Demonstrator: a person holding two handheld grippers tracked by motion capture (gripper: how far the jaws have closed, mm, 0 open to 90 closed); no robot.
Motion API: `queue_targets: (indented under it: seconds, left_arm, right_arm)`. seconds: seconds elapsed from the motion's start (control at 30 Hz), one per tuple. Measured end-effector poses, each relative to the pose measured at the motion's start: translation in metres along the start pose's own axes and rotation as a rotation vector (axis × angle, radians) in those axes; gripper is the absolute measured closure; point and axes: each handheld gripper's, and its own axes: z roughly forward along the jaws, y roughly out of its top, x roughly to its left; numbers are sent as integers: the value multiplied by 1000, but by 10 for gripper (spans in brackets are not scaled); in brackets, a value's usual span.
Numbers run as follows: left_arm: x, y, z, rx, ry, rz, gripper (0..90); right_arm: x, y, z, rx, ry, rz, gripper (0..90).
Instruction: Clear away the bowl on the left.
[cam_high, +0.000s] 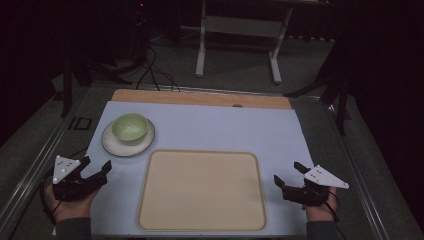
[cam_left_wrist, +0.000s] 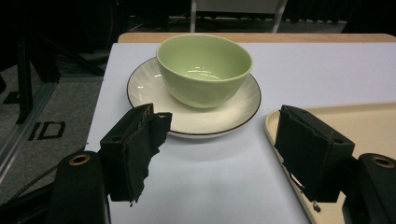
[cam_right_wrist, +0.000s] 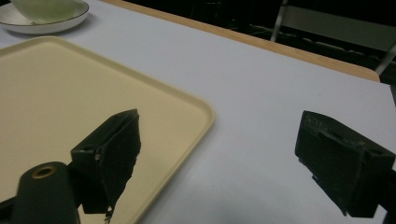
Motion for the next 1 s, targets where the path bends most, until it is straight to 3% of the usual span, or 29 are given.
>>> queue_targets:
  seconds: [0.23,0.3,0.43,0.73,1.0]
  left_arm:
    - [-4,-1,1,0,-5,10,302]
    - [-3,-4,0,-8,18,10,313]
    - [1,-4,-3,-25,19,-40,326]
    - [-3,-3,-1,-28,17,-27,331]
    - [-6,1,14,-12,28,13,334]
  right_arm:
    - [0,0,1,-4,10,2,139]
    - [2,1,0,-16,16,-11,140]
    - [1,1,1,-14,24,-14,140]
    - [2,0,0,-6,32,-20,140]
    - [0,0,-1,-17,36,-16,139]
